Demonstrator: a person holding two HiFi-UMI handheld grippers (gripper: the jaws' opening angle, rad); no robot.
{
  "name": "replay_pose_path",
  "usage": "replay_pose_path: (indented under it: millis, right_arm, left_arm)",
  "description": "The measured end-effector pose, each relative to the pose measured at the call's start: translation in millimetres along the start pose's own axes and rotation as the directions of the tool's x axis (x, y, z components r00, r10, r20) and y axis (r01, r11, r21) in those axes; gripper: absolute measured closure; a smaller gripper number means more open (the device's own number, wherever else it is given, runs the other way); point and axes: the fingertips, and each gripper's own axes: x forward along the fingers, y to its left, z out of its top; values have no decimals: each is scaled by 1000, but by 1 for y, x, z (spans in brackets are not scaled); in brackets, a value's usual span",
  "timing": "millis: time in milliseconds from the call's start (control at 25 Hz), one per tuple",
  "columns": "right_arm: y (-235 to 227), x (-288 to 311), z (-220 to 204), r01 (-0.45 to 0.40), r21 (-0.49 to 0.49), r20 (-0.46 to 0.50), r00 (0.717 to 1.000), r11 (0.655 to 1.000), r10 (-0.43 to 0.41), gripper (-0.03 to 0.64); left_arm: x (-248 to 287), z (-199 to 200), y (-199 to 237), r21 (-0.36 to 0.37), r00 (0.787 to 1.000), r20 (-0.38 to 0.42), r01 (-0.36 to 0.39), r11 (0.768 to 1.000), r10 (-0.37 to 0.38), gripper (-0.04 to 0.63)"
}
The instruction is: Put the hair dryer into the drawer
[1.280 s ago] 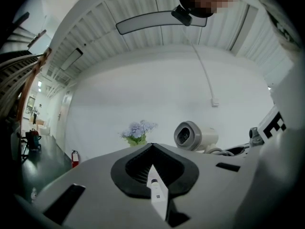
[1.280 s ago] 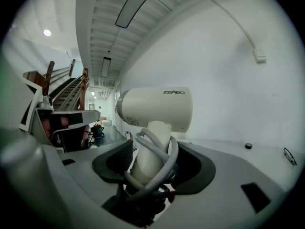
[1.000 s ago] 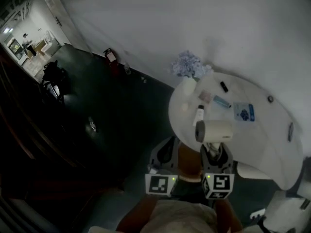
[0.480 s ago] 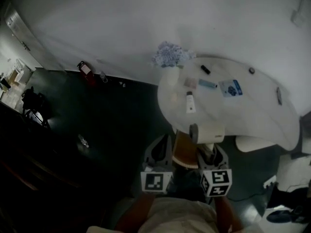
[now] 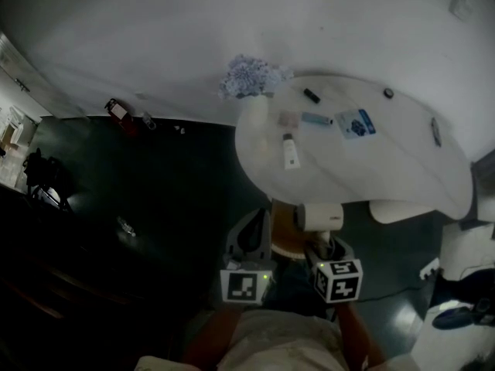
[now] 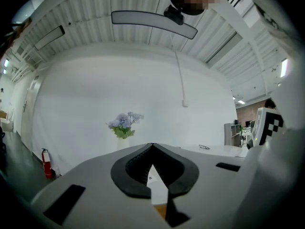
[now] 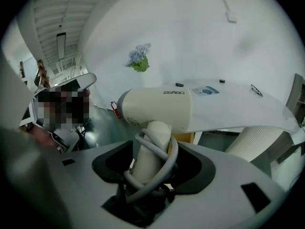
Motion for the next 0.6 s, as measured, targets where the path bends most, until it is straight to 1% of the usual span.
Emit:
replay_pose_path:
  millis: [200,320,360,400,480,520,600]
  right_arm:
    - [0,15,-15,-6,28,-93,996,1000,9,350]
    - [-1,28,-27,3,39,-150,989,999,3,350]
    - [-1,32,-32,11,46,-169,986,999,-3,350]
    - [-1,36,-37,16,54,-189,982,998,-5,350]
    - [-2,43,-46,20,70,-226,974,997,-4,350]
    - [-3,46,-51,24,78,-244,970,997,-4,350]
    - [-3,51,-60,26,89,-272,962,996,-1,350]
  left_arm:
    - [0,-8,-8,5,1000,-2,9,1000,-9,594]
    - [-3,-20,-12,19,1000,-10,14,1000,-14,594]
    - [-4,-23,-14,34,1000,-11,18,999,-18,592]
    - [-5,-25,-16,78,1000,-11,30,996,-29,594]
    - [-7,-25,-21,220,997,-13,71,973,-70,594]
    - [-8,-27,-23,217,997,-19,73,973,-71,593]
    - [-13,-35,-23,78,999,-39,40,996,-38,594]
